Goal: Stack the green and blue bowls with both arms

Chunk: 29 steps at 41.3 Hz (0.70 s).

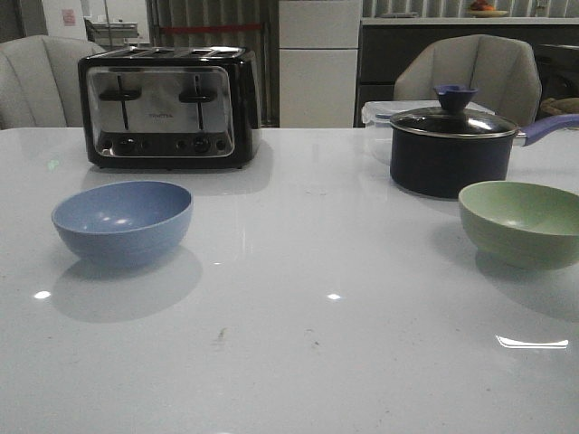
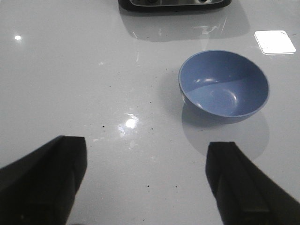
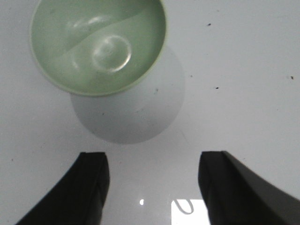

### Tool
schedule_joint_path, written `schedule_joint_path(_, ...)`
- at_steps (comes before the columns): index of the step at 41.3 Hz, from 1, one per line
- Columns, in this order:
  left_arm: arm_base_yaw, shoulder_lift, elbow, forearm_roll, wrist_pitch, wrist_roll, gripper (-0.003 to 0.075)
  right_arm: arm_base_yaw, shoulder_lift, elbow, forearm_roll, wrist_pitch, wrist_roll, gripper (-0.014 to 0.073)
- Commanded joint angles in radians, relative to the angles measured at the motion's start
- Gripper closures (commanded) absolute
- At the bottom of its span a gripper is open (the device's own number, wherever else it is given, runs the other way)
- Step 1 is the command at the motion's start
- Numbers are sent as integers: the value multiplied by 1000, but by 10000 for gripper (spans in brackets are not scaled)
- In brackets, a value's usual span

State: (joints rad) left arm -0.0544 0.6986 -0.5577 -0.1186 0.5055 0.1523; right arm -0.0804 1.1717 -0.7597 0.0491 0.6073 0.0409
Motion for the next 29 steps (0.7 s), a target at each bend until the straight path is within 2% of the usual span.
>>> schedule_joint_path(1,-2,2,-30,-15,-76,-8,140,-47,68,-103,34,-14,-7,69)
schedule_joint_path(13,-2,2,-30,-15,-76,-8,141,-114,364,-356,260,114,-234,69)
schedule_joint_path(29,-2,2,-30,-15,-76,-8,141,-113,646,-532,282,68,-269,72)
